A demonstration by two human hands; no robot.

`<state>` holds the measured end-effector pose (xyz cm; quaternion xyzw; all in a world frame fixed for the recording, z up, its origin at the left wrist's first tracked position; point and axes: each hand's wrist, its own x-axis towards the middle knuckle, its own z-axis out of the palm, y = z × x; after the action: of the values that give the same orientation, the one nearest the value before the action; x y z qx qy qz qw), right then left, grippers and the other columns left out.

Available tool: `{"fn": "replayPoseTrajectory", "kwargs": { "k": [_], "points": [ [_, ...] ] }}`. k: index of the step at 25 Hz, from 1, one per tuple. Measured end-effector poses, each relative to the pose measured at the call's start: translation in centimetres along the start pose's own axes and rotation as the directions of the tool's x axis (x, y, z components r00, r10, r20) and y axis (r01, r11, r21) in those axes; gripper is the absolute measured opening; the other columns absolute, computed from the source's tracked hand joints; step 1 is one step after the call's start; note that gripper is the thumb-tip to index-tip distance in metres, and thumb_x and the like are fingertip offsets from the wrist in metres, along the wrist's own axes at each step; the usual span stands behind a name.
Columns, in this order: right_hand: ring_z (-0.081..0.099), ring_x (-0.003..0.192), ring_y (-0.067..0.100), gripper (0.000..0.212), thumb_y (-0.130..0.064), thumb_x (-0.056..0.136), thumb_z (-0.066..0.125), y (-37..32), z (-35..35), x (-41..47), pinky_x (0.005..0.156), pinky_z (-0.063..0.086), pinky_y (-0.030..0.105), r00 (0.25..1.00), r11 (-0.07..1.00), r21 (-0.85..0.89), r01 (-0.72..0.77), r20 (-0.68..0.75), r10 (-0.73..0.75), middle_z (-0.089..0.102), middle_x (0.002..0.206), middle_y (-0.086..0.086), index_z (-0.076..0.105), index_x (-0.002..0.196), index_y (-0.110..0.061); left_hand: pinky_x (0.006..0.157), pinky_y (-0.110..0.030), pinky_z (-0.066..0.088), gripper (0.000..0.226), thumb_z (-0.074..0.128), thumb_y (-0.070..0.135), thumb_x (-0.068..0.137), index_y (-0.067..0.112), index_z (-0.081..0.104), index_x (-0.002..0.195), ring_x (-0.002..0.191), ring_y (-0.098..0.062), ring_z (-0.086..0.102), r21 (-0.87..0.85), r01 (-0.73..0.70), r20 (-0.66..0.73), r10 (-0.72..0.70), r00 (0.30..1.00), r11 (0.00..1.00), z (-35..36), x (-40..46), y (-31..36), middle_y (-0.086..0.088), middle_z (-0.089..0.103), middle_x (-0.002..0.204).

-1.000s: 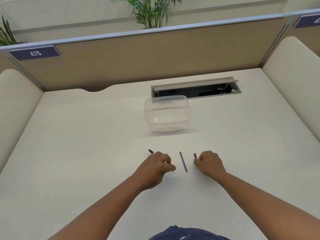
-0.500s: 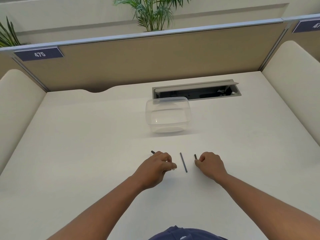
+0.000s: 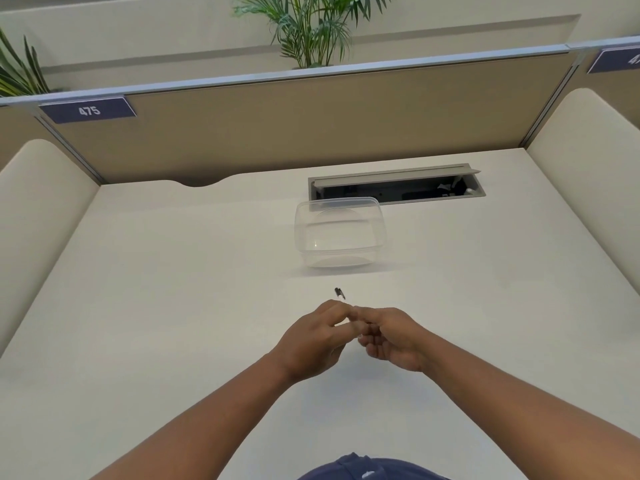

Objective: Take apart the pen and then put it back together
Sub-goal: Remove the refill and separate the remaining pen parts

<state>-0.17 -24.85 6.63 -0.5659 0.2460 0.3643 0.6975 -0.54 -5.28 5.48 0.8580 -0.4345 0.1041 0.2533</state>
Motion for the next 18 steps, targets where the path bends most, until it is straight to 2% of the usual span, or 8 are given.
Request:
{"fn": "replayPoseTrajectory", "kwargs": {
  "k": [3, 6, 9, 11, 14, 16, 18],
  "points": [
    [0.055, 0.06, 0.013, 0.027, -0.027, 0.085, 0.077, -0.2, 0.3, 0.3, 0.054, 0.047, 0.022, 0.999, 0.99, 0.142, -0.015, 0.031, 0.011, 0.06, 0.072, 0.005, 0.072, 0.101, -0.006, 0.065, -0.035, 0.056, 0.026, 0.065, -0.002, 0.09, 0.013, 0.07, 0.112, 0.095, -0.024, 0.062, -0.047, 0.014, -0.051, -0.017, 0.999, 0.999, 0.5, -0.2, 0.2, -0.005, 0.065, 0.109],
    [0.053, 0.06, 0.014, 0.019, -0.018, 0.084, 0.077, -0.5, 0.2, 0.5, 0.052, 0.047, 0.021, 1.0, 0.972, 0.233, 0.027, 0.003, -0.029, 0.06, 0.075, 0.008, 0.068, 0.094, -0.004, 0.074, -0.029, 0.055, 0.017, 0.065, 0.0, 0.09, 0.009, 0.07, 0.104, 0.091, -0.022, 0.064, -0.106, 0.039, -0.119, -0.052, 0.992, 0.994, 0.6, -0.1, 0.7, -0.005, 0.069, 0.103],
    [0.052, 0.055, 0.011, 0.01, -0.012, 0.085, 0.074, -0.8, 0.2, 0.5, 0.05, 0.046, 0.021, 0.994, 0.955, 0.285, 0.086, -0.085, -0.064, 0.063, 0.074, 0.007, 0.066, 0.086, -0.006, 0.076, -0.028, 0.054, 0.013, 0.068, -0.001, 0.086, 0.007, 0.07, 0.097, 0.089, -0.016, 0.065, -0.244, 0.221, -0.194, -0.27, 0.943, 0.944, 0.7, -0.1, 0.9, -0.001, 0.069, 0.096],
    [0.054, 0.055, 0.01, 0.01, -0.01, 0.087, 0.073, -0.9, 0.1, 0.5, 0.05, 0.046, 0.021, 0.985, 0.944, 0.295, 0.146, -0.137, -0.109, 0.068, 0.077, 0.009, 0.063, 0.088, -0.006, 0.074, -0.03, 0.055, 0.013, 0.07, 0.002, 0.084, 0.011, 0.071, 0.094, 0.083, -0.01, 0.064, -0.37, 0.387, -0.179, -0.473, 0.863, 0.845, 1.2, -0.6, 0.6, 0.005, 0.068, 0.089],
    [0.058, 0.061, 0.013, 0.017, -0.009, 0.085, 0.075, -0.8, -0.1, 0.3, 0.058, 0.047, 0.025, 0.962, 0.954, 0.186, 0.236, -0.181, -0.203, 0.071, 0.082, 0.01, 0.061, 0.093, -0.008, 0.078, -0.03, 0.055, 0.011, 0.073, 0.009, 0.084, 0.019, 0.071, 0.088, 0.083, -0.008, 0.066, -0.468, 0.615, -0.001, -0.697, 0.718, 0.635, 1.7, -1.0, 0.3, 0.014, 0.071, 0.083],
    [0.06, 0.066, 0.014, 0.018, -0.01, 0.082, 0.078, -0.5, 0.1, 0.2, 0.064, 0.047, 0.029, 0.936, 0.953, 0.029, 0.301, -0.199, -0.289, 0.071, 0.084, 0.008, 0.064, 0.094, -0.009, 0.079, -0.025, 0.052, 0.01, 0.076, 0.016, 0.083, 0.024, 0.07, 0.083, 0.084, -0.002, 0.066, -0.485, 0.728, 0.139, -0.779, 0.611, 0.485, 1.9, -1.1, 0.1, 0.017, 0.072, 0.082],
    [0.063, 0.071, 0.014, 0.015, -0.01, 0.082, 0.078, -0.2, 0.4, 0.1, 0.069, 0.049, 0.031, 0.898, 0.917, -0.114, 0.381, -0.191, -0.397, 0.071, 0.082, 0.006, 0.068, 0.093, -0.01, 0.074, -0.021, 0.048, 0.014, 0.081, 0.018, 0.079, 0.025, 0.069, 0.079, 0.08, 0.002, 0.066, -0.496, 0.777, 0.221, -0.808, 0.546, 0.389, 2.1, -0.8, -0.2, 0.016, 0.073, 0.081]
  ]
}}
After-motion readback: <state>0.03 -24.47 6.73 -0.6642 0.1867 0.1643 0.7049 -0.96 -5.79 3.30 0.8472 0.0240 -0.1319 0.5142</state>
